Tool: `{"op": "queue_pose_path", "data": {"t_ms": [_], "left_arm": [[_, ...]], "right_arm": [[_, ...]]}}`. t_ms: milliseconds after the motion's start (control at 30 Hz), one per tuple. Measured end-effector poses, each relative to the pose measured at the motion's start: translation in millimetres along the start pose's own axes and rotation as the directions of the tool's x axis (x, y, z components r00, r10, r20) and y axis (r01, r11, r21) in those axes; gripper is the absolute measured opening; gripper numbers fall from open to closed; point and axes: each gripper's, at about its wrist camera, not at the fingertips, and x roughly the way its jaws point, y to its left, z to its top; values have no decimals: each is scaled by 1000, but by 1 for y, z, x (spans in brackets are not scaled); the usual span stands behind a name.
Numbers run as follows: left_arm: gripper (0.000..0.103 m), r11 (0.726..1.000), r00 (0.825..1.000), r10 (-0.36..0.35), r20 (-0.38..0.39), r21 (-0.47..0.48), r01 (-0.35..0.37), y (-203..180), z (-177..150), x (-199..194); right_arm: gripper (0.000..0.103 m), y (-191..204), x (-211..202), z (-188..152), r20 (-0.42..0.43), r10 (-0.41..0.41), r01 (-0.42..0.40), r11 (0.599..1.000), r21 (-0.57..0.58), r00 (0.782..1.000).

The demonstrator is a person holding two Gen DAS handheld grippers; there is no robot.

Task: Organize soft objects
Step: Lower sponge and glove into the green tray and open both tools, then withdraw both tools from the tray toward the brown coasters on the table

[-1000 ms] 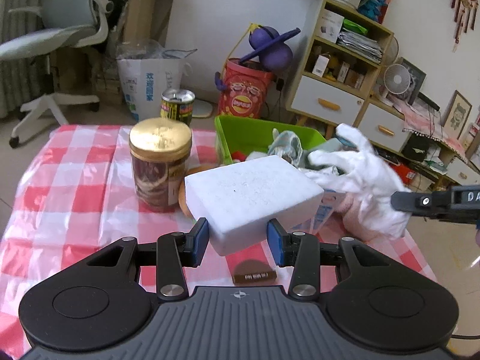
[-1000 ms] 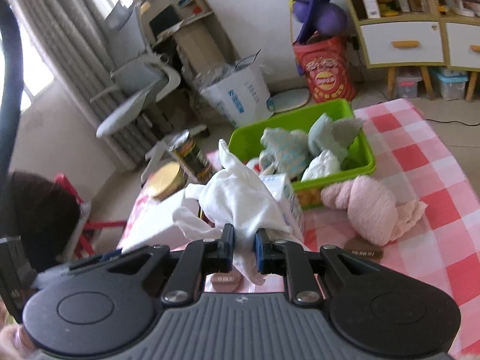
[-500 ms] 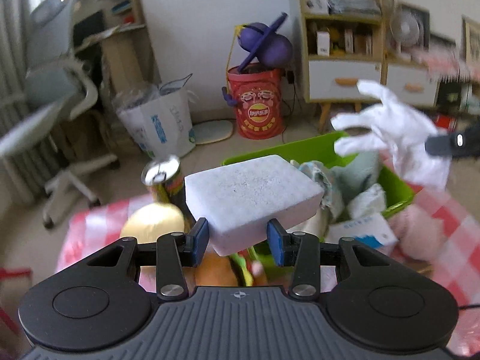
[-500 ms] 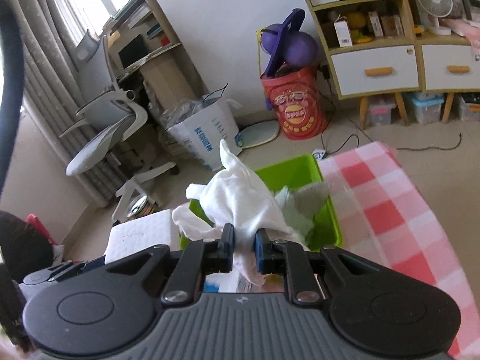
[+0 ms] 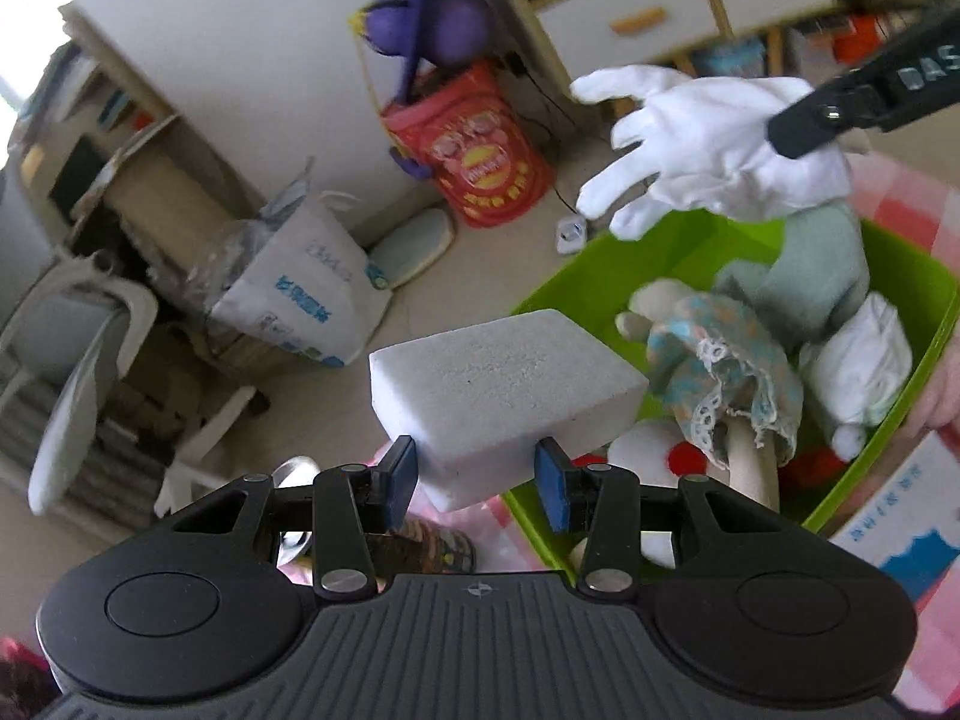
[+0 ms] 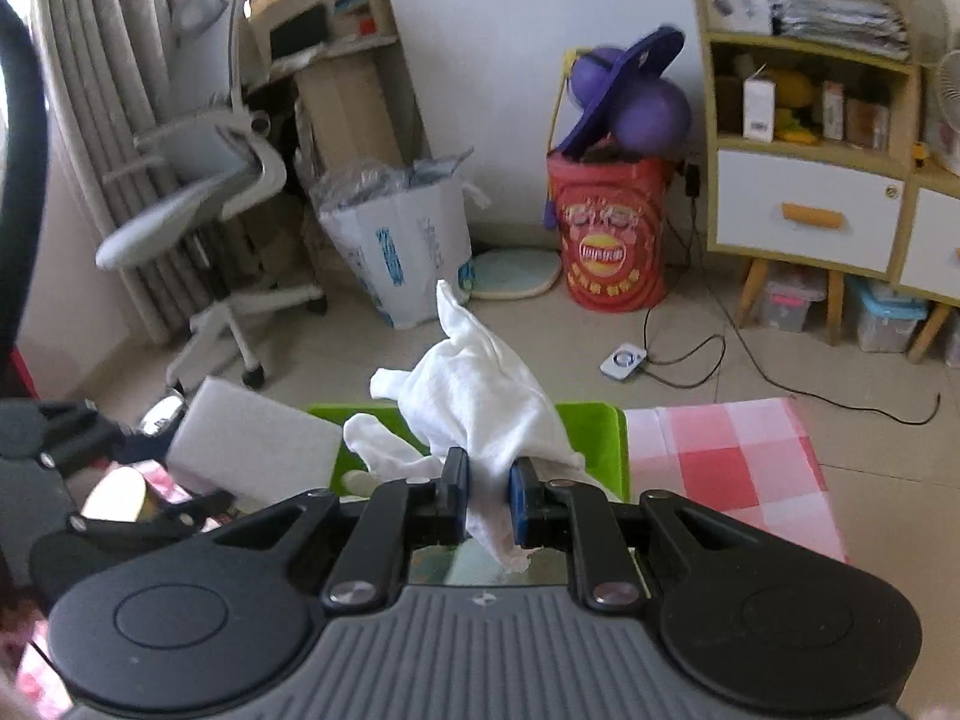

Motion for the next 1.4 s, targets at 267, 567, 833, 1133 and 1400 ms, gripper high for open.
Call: {"op": "queue_pose_path", "data": {"t_ms": [267,567,833,1133,1400], "left_arm": [[44,995,999,7,-46,102,-3,-16,7,25],[48,995,995,15,-94,97,-5,-21,10,45],[75,999,998,31,-58,21,-30,-6,16,27],[84,989,999,13,-47,-148,-20,20,7,-18],[89,942,998,-50,-27,-334,38,43,-24,-57]], "right_arm": [[0,-19,48,-10,-92,-59,57,998,-17,994],[0,-17,63,-17,-117,-92,88,995,-37,989],[13,-26,37,-6,-91,-72,77,996,47,993],[33,-27,-20,-3,-65,-96,101,992,76,993],[46,-20,-75,-14,-47,-123,126,989,80,991]]}}
